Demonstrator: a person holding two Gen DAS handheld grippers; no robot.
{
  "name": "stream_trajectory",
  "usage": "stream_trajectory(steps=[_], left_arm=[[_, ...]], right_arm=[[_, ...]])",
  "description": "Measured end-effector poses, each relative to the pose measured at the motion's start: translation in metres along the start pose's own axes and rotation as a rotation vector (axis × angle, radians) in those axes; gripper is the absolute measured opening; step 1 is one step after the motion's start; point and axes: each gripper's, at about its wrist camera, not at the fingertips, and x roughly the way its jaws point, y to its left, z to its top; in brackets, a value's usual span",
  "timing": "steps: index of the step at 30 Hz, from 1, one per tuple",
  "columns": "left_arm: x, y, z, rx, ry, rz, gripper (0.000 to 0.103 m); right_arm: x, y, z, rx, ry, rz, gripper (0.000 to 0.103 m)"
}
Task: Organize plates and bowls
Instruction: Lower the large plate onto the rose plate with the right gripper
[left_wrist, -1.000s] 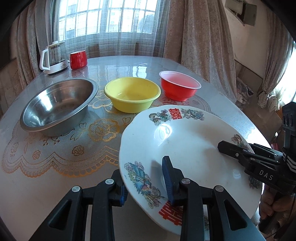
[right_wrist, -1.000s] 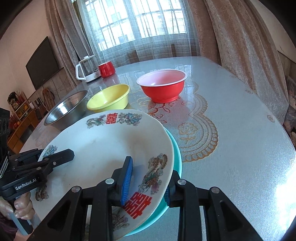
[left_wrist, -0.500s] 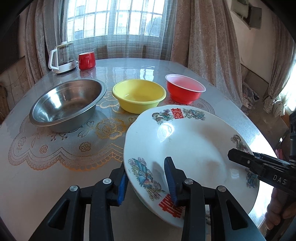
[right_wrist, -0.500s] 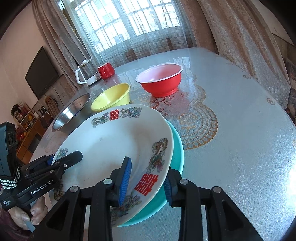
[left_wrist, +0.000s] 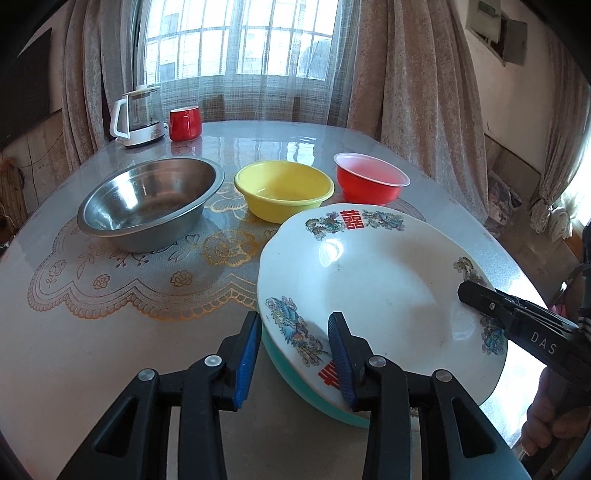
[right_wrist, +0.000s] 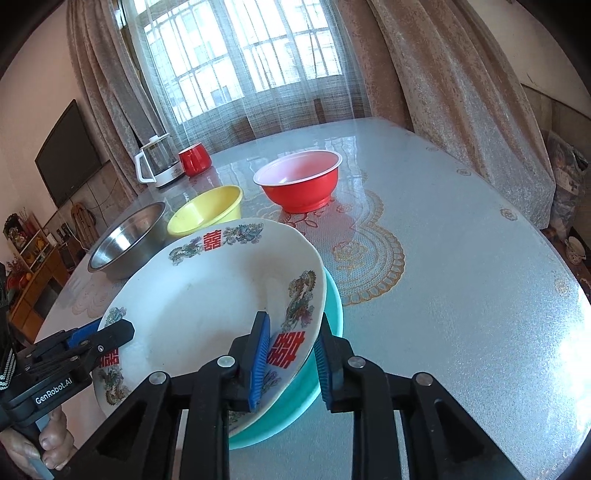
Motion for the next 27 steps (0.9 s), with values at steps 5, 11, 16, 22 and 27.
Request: stream_trajectory(steps=[5, 11, 16, 22, 27], left_arm=[[-0.002, 0.002, -0.002, -0.006, 0.001, -0.021, 0.038], [-0.01, 0.009, -0.002, -0.043, -0.018, -0.035, 0.038], [-0.021, 0.02, -0.002, -0.079, -0.047, -0.035, 0.038], [-0.032, 0.045, -0.004, -0.151, -0.069, -0.018, 0.04], [-0.032, 0.072, -0.006, -0.223, -0.071, 0.031, 0.042]], right_arm=[[0.0, -0.004, 0.0, 0.027, 0.015, 0.024, 0.024], [0.001, 0.001, 0.001, 0.028, 0.033, -0.006, 0.025], [0.001, -0.004, 0.003, 0.068, 0.046, 0.004, 0.026], [-0.014, -0.001, 0.012, 0.047, -0.034, -0.117, 0.031], [-0.023, 0.006, 0.026, 0.046, -0.074, -0.119, 0.032]])
